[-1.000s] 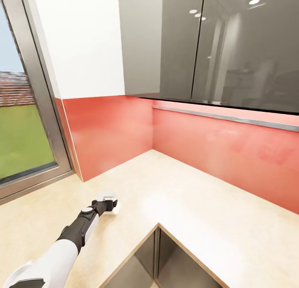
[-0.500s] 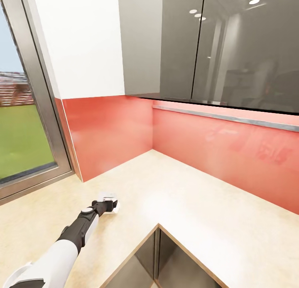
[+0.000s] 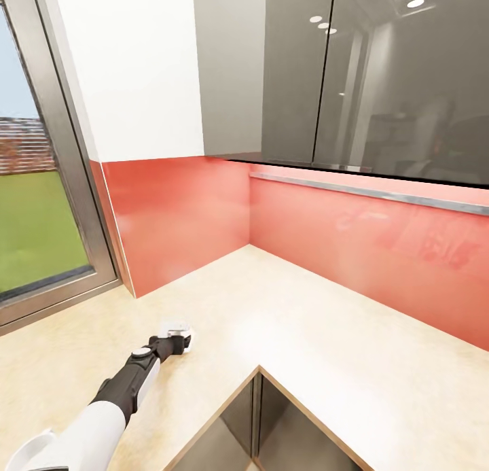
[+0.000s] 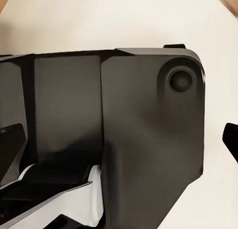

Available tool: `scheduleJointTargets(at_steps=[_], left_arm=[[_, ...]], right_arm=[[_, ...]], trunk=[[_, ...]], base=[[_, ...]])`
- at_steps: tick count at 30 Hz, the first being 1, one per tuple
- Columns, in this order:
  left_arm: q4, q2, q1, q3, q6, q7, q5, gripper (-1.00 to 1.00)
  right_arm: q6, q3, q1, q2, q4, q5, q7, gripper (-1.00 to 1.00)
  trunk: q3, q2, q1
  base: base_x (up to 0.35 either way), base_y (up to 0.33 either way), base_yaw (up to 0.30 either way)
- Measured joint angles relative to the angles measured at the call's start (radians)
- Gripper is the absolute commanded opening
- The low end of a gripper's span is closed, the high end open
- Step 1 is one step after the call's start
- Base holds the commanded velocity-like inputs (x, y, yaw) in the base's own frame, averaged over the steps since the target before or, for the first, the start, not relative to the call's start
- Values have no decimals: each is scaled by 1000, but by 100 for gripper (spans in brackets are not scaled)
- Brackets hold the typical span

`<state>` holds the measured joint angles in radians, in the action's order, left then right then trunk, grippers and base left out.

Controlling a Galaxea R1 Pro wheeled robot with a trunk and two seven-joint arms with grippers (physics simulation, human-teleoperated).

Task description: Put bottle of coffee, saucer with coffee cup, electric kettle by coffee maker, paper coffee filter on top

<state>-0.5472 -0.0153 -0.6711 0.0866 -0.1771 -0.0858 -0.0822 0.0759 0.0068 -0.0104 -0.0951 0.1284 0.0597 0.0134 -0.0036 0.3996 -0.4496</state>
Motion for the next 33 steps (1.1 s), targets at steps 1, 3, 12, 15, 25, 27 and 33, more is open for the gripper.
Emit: scheduleJointTargets(at_steps=[1, 3, 12, 15, 25, 27, 33], left_arm=[[0, 0, 0, 0, -1, 0, 0, -100], [0, 0, 0, 0, -1, 0, 1, -100], [-1, 0, 0, 0, -2, 0, 0, -100], [-63, 0, -9, 2, -18, -6, 4, -100], [-352, -4, -13, 2, -206, -15, 37, -100], [-377, -3, -14, 2, -211, -16, 51, -100], [-423, -3, -2, -3, -223, -18, 64, -100]], right_arm=[[0, 0, 0, 0, 0, 0, 0, 100], [0, 0, 0, 0, 0, 0, 0, 100], [0, 0, 0, 0, 0, 0, 0, 100], [0, -1, 0, 0, 1, 0, -1, 100], [0, -5, 0, 0, 3, 1, 0, 100], [0, -5, 0, 0, 3, 2, 0, 100], [1, -6, 0, 0, 5, 1, 0, 100]], trunk=[[0, 0, 0], [0, 0, 0], [0, 0, 0], [0, 0, 0], [0, 0, 0], [0, 0, 0], [0, 0, 0]], base=[[0, 0, 0], [0, 0, 0], [0, 0, 0], [0, 0, 0], [0, 0, 0], [0, 0, 0], [-54, 0, 0]])
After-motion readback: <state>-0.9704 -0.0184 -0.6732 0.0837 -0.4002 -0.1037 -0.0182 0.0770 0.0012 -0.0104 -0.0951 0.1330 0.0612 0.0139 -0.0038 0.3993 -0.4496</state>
